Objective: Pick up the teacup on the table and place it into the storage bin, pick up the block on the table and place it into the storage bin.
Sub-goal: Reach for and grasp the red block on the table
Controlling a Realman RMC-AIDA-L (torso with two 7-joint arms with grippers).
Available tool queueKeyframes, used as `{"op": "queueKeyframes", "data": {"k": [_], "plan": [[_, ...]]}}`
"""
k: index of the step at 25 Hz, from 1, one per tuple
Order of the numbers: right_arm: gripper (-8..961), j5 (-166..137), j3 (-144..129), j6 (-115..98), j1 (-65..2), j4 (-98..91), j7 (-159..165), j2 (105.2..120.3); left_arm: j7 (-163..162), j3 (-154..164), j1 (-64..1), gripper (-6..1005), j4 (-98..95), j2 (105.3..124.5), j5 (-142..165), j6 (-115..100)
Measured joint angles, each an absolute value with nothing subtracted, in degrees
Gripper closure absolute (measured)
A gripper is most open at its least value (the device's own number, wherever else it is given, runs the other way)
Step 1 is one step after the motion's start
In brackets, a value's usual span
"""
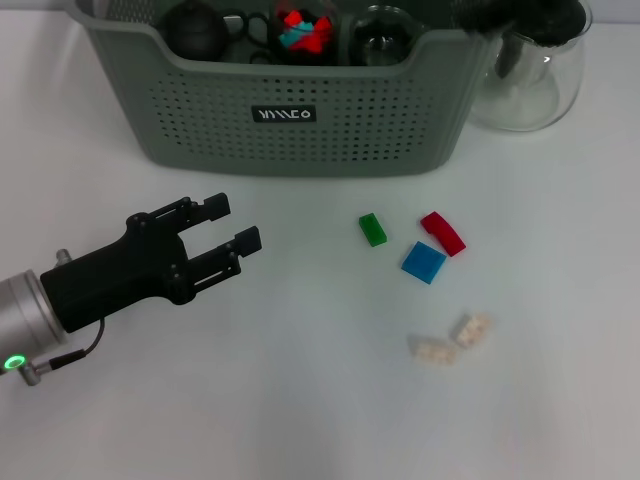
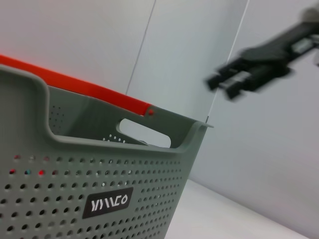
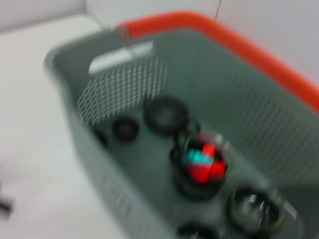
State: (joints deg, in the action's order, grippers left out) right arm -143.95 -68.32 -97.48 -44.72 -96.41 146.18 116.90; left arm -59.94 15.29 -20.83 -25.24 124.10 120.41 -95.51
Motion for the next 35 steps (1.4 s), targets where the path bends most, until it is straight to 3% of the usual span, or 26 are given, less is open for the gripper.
{"op": "queueKeyframes", "data": {"k": [3,13,23,35], "plan": [[316,-140.4,-65.6,-106.6,-42.0,-99.4,143.2,116.51,-59.9,15.3,-21.0,340,-25.1,124.1,120.4,-95.4],[411,-150.5,-69.5,-110.4,-38.4,-89.5,139.1,120.14,-60.0,15.3,-21.2,340,-25.0,124.12,120.4,-95.2],[408,-151.9,-79.2,-92.5,-44.8,-64.9,146.7,120.27,-60.0,15.2,-20.9,340,-25.0,124.19,120.4,-94.5],[413,-152.9,-90.7,-77.8,-45.4,-59.3,159.6,120.79,-59.9,15.2,-20.9,340,-25.0,124.28,120.4,-93.1]]}}
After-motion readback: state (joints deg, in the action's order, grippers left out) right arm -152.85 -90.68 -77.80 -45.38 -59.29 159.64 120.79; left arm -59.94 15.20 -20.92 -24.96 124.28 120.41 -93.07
